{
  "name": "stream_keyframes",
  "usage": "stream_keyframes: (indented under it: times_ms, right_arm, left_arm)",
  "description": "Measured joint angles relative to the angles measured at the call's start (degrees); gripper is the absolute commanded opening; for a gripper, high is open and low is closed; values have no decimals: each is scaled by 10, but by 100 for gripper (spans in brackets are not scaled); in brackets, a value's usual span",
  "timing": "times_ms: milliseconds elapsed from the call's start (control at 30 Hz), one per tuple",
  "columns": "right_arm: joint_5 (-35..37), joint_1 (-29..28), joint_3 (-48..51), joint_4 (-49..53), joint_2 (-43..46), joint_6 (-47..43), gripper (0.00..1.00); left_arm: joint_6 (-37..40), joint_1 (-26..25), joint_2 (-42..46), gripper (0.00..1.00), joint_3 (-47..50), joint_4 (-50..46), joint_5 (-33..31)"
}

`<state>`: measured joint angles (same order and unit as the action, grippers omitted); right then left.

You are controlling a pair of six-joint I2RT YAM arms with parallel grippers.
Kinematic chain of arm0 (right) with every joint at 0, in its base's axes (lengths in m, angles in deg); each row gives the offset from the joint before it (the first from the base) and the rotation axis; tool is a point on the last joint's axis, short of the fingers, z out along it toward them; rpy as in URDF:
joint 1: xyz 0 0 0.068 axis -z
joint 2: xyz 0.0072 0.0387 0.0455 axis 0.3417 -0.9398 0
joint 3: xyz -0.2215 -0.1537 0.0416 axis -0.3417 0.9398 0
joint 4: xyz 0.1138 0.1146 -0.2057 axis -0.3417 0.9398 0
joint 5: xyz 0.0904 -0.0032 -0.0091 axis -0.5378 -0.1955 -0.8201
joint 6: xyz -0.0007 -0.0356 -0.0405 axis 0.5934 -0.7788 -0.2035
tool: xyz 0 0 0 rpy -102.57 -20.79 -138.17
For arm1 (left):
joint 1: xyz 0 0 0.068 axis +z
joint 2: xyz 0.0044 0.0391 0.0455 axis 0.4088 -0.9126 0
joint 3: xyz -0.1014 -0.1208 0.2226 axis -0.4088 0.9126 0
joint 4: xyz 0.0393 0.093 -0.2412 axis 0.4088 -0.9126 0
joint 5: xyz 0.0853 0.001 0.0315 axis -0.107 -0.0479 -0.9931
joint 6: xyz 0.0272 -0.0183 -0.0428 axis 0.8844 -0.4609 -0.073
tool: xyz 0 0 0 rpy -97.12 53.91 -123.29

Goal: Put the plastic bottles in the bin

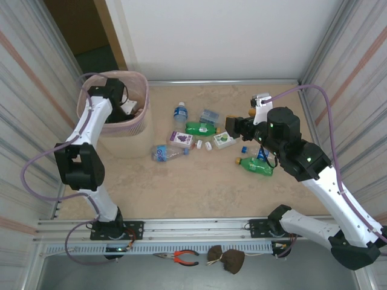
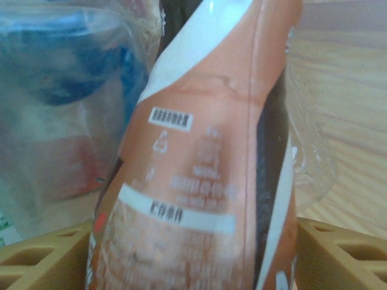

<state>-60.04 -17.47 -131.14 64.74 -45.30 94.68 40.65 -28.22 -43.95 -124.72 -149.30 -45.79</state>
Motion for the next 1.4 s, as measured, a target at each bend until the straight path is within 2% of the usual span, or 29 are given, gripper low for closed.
stream_keyframes:
  times_ms: [233, 500, 700, 867, 1033, 1200, 1400]
  right_arm:
    - [-2, 0, 0, -4, 0, 0, 82]
    - [-2, 0, 0, -4, 0, 0, 82]
    - [-1, 0, 0, -4, 3, 0, 82]
    - [0, 0, 0, -4, 8, 0, 82]
    - [0, 0, 0, -3, 10, 0, 82]
    - [2, 0, 0, -3, 14, 0, 82]
    - [3, 0, 0, -3, 21, 0, 82]
  left_arm:
    - [-9, -5, 35, 80, -11, -15, -7]
    - [-12, -10, 68, 79, -86, -21, -6]
    - [-12, -15, 87, 78, -147, -25, 15]
    - [7, -38, 108, 77, -177, -21, 40]
    - [59, -81, 133, 76, -180, 6, 64]
    - [152, -163, 147, 77, -175, 32, 71]
    - [259, -274, 133, 77, -155, 33, 22]
